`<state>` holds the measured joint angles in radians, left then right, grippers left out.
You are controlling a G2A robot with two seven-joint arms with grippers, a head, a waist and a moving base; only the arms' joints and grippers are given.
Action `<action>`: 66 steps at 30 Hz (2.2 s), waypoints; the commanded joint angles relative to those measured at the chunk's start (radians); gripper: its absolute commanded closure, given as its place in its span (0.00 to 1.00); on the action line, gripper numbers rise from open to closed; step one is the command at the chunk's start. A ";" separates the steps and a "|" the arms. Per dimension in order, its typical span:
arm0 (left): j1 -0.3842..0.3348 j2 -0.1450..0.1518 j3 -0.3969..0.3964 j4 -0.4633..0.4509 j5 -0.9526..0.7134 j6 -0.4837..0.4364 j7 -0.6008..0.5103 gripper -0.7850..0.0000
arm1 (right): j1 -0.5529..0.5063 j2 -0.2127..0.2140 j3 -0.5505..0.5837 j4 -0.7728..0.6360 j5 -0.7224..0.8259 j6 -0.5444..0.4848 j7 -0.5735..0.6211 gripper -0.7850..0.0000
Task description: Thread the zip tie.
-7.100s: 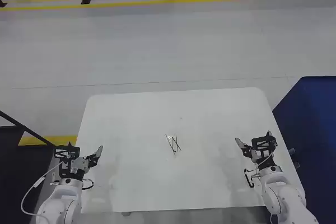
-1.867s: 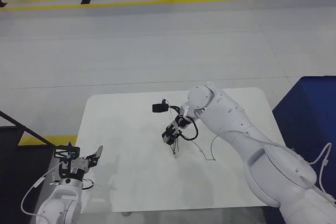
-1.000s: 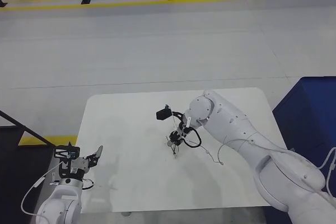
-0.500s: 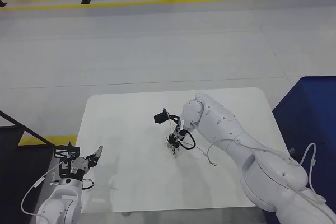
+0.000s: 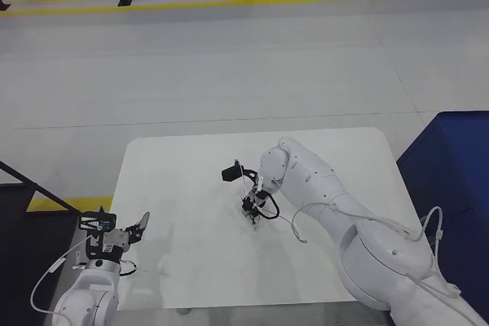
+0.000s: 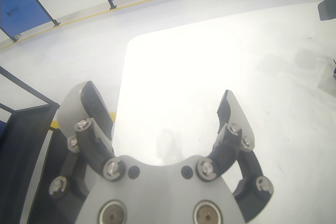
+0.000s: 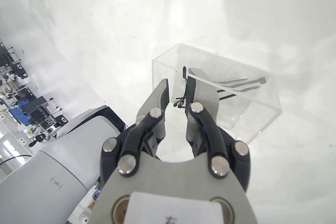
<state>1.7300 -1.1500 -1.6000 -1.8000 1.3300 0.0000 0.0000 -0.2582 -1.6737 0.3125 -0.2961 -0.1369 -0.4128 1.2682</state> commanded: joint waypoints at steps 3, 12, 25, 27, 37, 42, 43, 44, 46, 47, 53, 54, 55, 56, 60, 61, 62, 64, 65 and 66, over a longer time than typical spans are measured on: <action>0.000 0.000 0.000 0.000 0.000 0.000 0.000 0.00 | 0.003 -0.013 0.004 0.026 -0.003 -0.008 0.000 0.84; 0.000 0.000 0.000 0.000 0.000 0.000 0.000 0.00 | 0.008 -0.031 0.016 0.071 -0.013 -0.024 -0.008 1.00; 0.000 0.000 0.000 0.000 0.000 0.000 0.000 0.00 | 0.009 -0.026 0.034 0.075 -0.034 -0.144 -0.005 0.99; 0.000 0.000 0.000 0.000 0.000 0.000 0.000 0.00 | 0.004 -0.027 0.025 0.061 -0.057 -0.156 -0.017 0.91; 0.000 0.000 0.000 0.000 0.000 0.000 0.000 0.00 | -0.005 -0.036 0.021 0.062 -0.076 -0.166 -0.027 0.88; 0.000 0.000 0.000 0.000 0.000 0.000 0.000 0.00 | -0.008 -0.041 0.021 0.071 -0.082 -0.168 -0.029 0.90; 0.000 0.000 0.000 0.000 0.000 0.000 0.000 0.00 | -0.009 -0.042 0.021 0.073 -0.083 -0.169 -0.030 0.89; 0.000 0.000 0.000 0.000 0.000 0.000 0.000 0.00 | -0.009 -0.042 0.021 0.076 -0.083 -0.169 -0.030 0.90; 0.000 0.000 0.000 0.000 0.000 0.000 0.000 0.00 | -0.011 -0.044 0.021 0.079 -0.086 -0.171 -0.032 0.90; 0.000 0.000 0.000 0.000 0.000 0.000 0.000 0.00 | -0.012 -0.045 0.021 0.081 -0.087 -0.171 -0.032 0.90; 0.000 0.000 0.000 0.000 0.000 0.000 0.000 0.00 | -0.014 -0.050 0.025 0.092 -0.089 -0.164 -0.025 1.00; 0.000 0.000 0.000 0.000 0.000 0.000 0.000 0.00 | -0.014 -0.051 0.026 0.094 -0.090 -0.164 -0.025 1.00; 0.000 0.000 0.000 0.000 0.000 0.000 0.000 0.00 | -0.013 -0.051 0.027 0.096 -0.090 -0.165 -0.026 1.00; 0.000 0.000 0.000 0.000 0.000 0.000 0.000 0.00 | -0.011 -0.052 0.029 0.099 -0.089 -0.166 -0.026 1.00; 0.000 0.000 0.000 0.000 0.000 0.000 0.000 0.00 | -0.002 -0.049 0.039 0.106 -0.083 -0.172 -0.033 1.00; 0.000 0.000 0.000 0.000 0.000 0.000 0.000 0.00 | 0.000 -0.047 0.040 0.109 -0.083 -0.176 -0.037 1.00; 0.000 0.000 0.000 0.000 0.000 0.000 0.000 0.00 | 0.003 -0.044 0.041 0.112 -0.084 -0.178 -0.039 1.00; 0.000 0.000 0.000 0.000 0.000 0.000 0.000 0.00 | 0.006 -0.037 0.044 0.108 -0.076 -0.191 -0.051 1.00; 0.000 0.000 0.000 0.000 0.000 0.000 0.000 0.00 | 0.005 -0.031 0.045 0.101 -0.070 -0.198 -0.059 1.00; 0.000 0.000 0.000 0.000 0.000 0.000 0.000 0.00 | 0.005 -0.024 0.043 0.089 -0.064 -0.208 -0.069 1.00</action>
<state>1.7300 -1.1500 -1.6000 -1.8000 1.3300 0.0000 0.0000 -0.2528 -1.7045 0.3568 -0.1967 -0.2071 -0.6120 1.2084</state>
